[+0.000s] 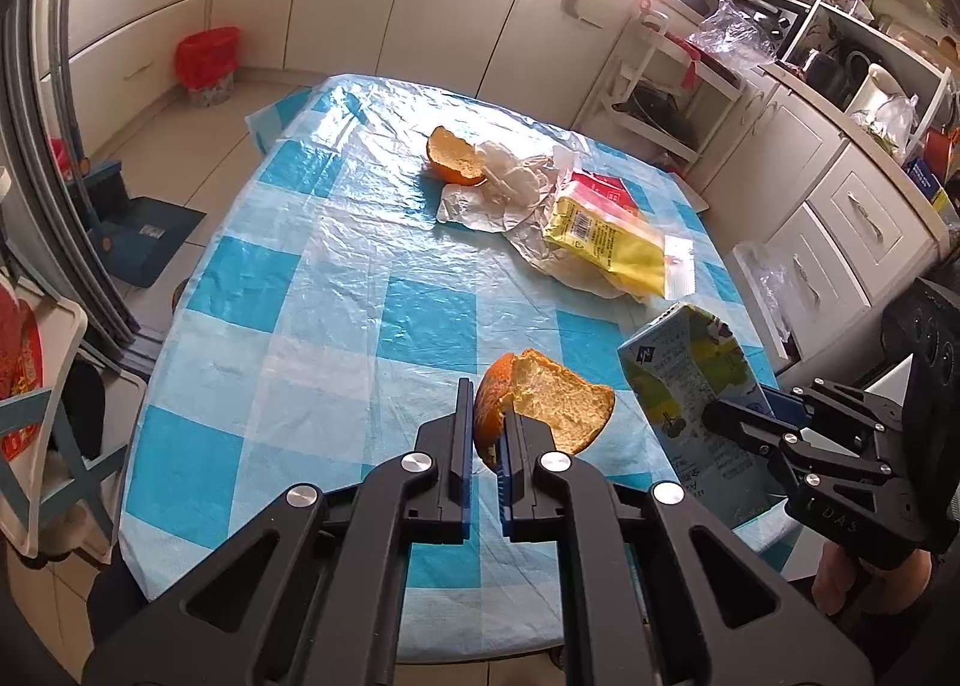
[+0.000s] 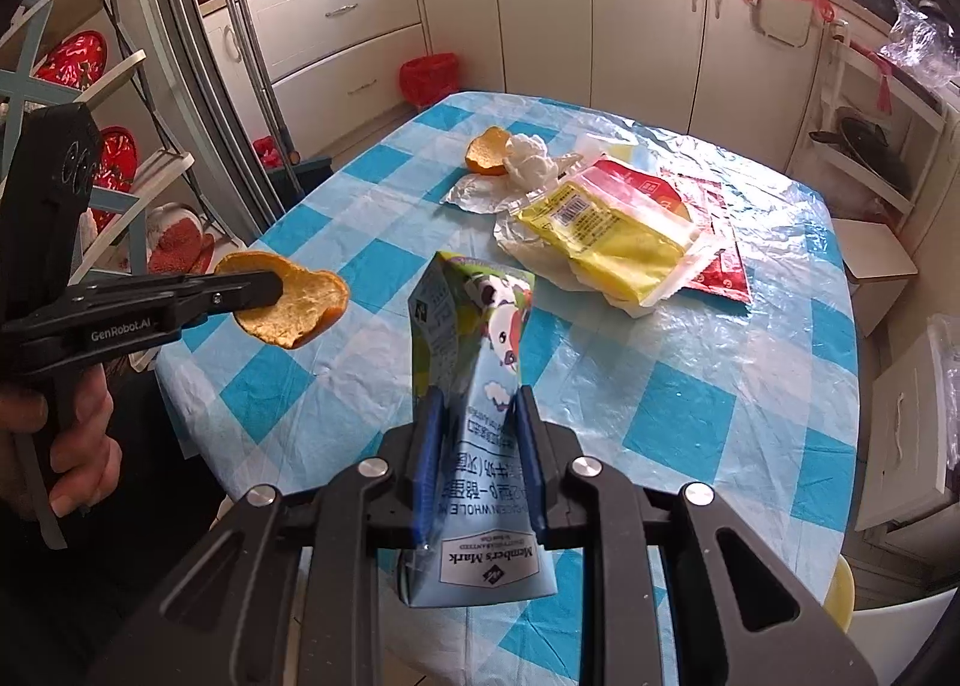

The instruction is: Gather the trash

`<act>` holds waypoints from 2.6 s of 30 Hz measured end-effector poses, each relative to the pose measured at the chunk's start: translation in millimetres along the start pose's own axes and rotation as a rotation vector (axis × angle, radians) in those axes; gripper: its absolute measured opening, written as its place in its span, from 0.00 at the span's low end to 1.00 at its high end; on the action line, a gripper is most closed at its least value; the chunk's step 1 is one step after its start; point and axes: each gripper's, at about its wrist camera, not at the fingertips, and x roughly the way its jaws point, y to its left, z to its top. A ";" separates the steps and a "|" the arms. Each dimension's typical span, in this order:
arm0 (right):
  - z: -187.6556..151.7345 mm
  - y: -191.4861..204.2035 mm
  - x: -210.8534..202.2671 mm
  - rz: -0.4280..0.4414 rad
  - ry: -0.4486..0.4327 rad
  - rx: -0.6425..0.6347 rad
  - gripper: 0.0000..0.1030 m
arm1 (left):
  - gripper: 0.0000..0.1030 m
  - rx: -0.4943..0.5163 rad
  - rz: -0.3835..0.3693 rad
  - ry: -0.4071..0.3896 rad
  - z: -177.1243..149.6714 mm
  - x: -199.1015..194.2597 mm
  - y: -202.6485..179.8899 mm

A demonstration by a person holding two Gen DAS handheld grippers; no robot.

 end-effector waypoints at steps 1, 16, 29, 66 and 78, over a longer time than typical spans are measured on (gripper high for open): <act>-0.3 -1.4 -1.6 -0.002 -0.004 0.006 0.24 | 0.06 0.001 -0.002 -0.002 0.0 -0.8 -1.5; -11.3 -37.2 -33.1 -0.052 -0.068 0.110 0.24 | 0.06 0.032 -0.059 -0.010 7.0 -4.8 -35.5; -58.9 -148.1 -104.6 -0.276 -0.163 0.398 0.24 | 0.06 0.181 -0.180 0.034 3.0 23.8 -141.6; -104.6 -247.6 -214.9 -0.514 -0.561 0.740 0.72 | 0.43 0.402 -0.294 0.392 -108.8 186.6 -401.3; -74.0 -212.1 -195.9 -0.463 -0.516 0.623 0.77 | 0.61 0.297 -0.230 0.200 -76.6 75.0 -283.0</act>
